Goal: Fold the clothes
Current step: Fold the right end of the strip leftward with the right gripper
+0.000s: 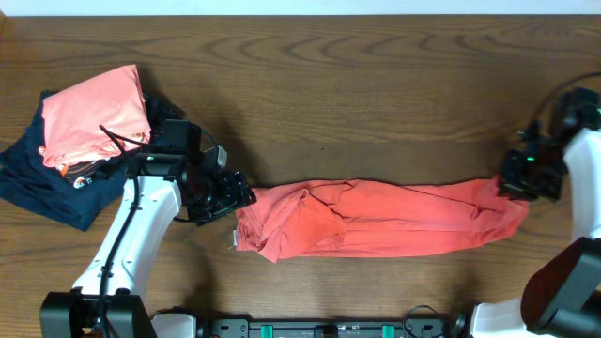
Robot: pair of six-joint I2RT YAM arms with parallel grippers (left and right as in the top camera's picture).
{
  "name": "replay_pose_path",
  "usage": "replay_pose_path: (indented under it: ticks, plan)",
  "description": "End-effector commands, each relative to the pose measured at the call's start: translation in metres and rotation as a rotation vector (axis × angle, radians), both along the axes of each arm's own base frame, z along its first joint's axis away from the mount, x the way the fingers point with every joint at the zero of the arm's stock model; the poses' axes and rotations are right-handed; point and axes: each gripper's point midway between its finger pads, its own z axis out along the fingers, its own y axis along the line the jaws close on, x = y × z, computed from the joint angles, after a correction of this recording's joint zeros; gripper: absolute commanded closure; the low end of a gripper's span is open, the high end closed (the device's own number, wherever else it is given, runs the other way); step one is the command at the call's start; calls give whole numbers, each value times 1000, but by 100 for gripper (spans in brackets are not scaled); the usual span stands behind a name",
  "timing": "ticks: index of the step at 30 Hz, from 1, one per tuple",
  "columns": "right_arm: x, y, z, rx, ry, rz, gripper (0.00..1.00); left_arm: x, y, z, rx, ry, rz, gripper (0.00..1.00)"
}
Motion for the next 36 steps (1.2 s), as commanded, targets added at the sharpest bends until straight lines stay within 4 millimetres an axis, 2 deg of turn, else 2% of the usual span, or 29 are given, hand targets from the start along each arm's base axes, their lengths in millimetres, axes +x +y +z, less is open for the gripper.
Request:
replay_pose_path:
  ticks: [1,6,10,13,14,15,16,18,22,26,28,30,32,36]
  plan:
    - [-2,37,-3,11,31,70,99,-3,1,-1,9,13,-3,27]
    - [-6,79,-20,13,50,135,99,-7,1,-2,10,30,-4,27]
    - [-8,118,-38,52,34,226,95,-7,1,-2,10,30,-4,26]
    - [-8,160,-45,169,-6,303,78,-7,1,-2,10,30,-4,26]
    - [-8,172,-46,207,-19,324,66,-7,1,-2,11,30,-4,26]
    - [-8,183,-45,240,-32,345,48,-7,1,-2,11,30,-4,26]
    - [-9,189,-45,251,-36,362,40,-7,1,-2,11,30,-4,26]
    - [-12,197,-45,246,-42,409,38,-7,1,-2,11,30,-4,26]
    - [-8,180,-49,140,-45,416,38,-7,1,-2,11,29,-4,21]
    - [4,134,-39,-66,-55,293,36,-1,4,-3,34,6,-2,11]
    - [12,117,-28,-124,-84,247,35,2,5,-5,36,-4,-2,10]
    - [21,108,-15,-126,-141,211,31,4,4,-7,35,-2,-2,10]
    - [25,103,-6,-126,-175,188,31,4,4,-10,36,8,-2,9]
    - [22,98,-7,-121,-166,170,34,6,4,-17,36,26,-2,9]
